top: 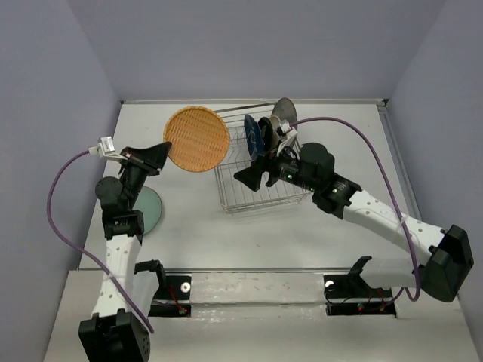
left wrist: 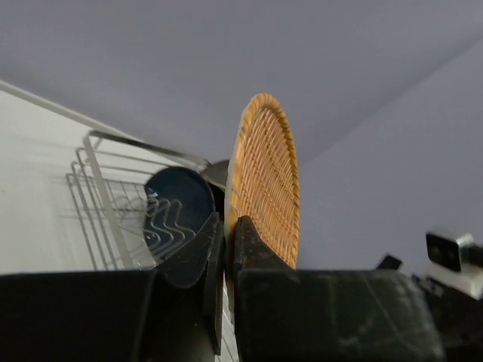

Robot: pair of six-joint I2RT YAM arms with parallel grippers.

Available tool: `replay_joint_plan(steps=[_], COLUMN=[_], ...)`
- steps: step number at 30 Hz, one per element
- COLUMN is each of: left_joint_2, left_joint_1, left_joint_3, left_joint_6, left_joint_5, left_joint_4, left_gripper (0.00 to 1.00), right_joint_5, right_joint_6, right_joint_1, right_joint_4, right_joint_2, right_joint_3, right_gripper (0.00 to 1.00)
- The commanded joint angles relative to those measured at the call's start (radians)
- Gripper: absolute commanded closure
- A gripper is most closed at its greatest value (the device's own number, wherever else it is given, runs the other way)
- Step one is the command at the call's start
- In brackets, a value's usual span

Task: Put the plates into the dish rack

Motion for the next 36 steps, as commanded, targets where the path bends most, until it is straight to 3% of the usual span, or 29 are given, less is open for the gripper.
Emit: replay_joint_plan(steps=[1,8,12,14,15,16,17,18,20,21,22,23,25,28,30,36], left_joint_2=[-0.119,-0.218,-0.214,-0.206,-0.200,-0.186,-0.181,-0.178,-0.168,-0.164,-0.163,-0.166,-0.193,-0.215,-0.224,-0.221], left_joint_1=[-0.043,-0.058,-0.060,-0.061,-0.061,-0.064,-0.064,-0.063,-0.064,-0.064,-0.063,-0.064,-0.066,-0.070,-0.075,-0.075], left_joint_3=[-0.092,-0.174,-0.165,-0.159,-0.157,-0.158,-0.165,-0.169,-0.178,-0.175,-0.169,-0.142,-0.094,0.010,0.044,0.038], left_joint_6=[-0.084,-0.104,-0.077,-0.057,-0.055,-0.054,-0.052,-0.042,-0.035,-0.020,0.000,0.030,0.200,0.394,0.483,0.471], left_joint_5=[0.178,0.330,0.402,0.438,0.448,0.455,0.459,0.462,0.471,0.473,0.473,0.456,0.397,0.159,0.012,0.016], left_joint_4=[0.067,0.069,0.086,0.089,0.089,0.089,0.089,0.089,0.084,0.061,0.037,-0.006,-0.223,-0.507,-0.580,-0.586], left_gripper=[0.94,0.94,0.94,0.94,0.94,0.94,0.94,0.84,0.61,0.31,0.11,0.01,0.01,0.01,0.01,0.01], right_joint_5=[-0.128,-0.351,-0.342,-0.378,-0.442,-0.480,-0.518,-0.573,-0.564,-0.513,-0.471,-0.413,-0.198,0.133,0.324,0.604], right_joint_6=[-0.014,-0.020,-0.010,0.013,0.024,0.054,0.077,0.099,0.127,0.130,0.125,0.090,0.018,-0.036,-0.059,-0.083], right_joint_1=[-0.089,-0.101,-0.101,-0.101,-0.101,-0.101,-0.101,-0.101,-0.101,-0.101,-0.101,-0.101,-0.101,-0.101,-0.101,-0.101], right_joint_4=[0.023,0.021,0.009,0.036,0.055,0.101,0.130,0.159,0.188,0.181,0.156,0.118,-0.033,-0.200,-0.236,-0.249], right_joint_2=[0.032,0.070,0.113,0.136,0.142,0.159,0.165,0.173,0.170,0.162,0.152,0.139,0.126,0.142,0.174,0.293], right_joint_3=[0.071,0.096,0.105,0.104,0.103,0.103,0.103,0.103,0.108,0.113,0.119,0.131,0.194,0.258,0.313,0.442], right_gripper=[0.04,0.04,0.04,0.11,0.19,0.46,0.66,0.89,0.93,0.93,0.93,0.93,0.93,0.93,0.93,0.93])
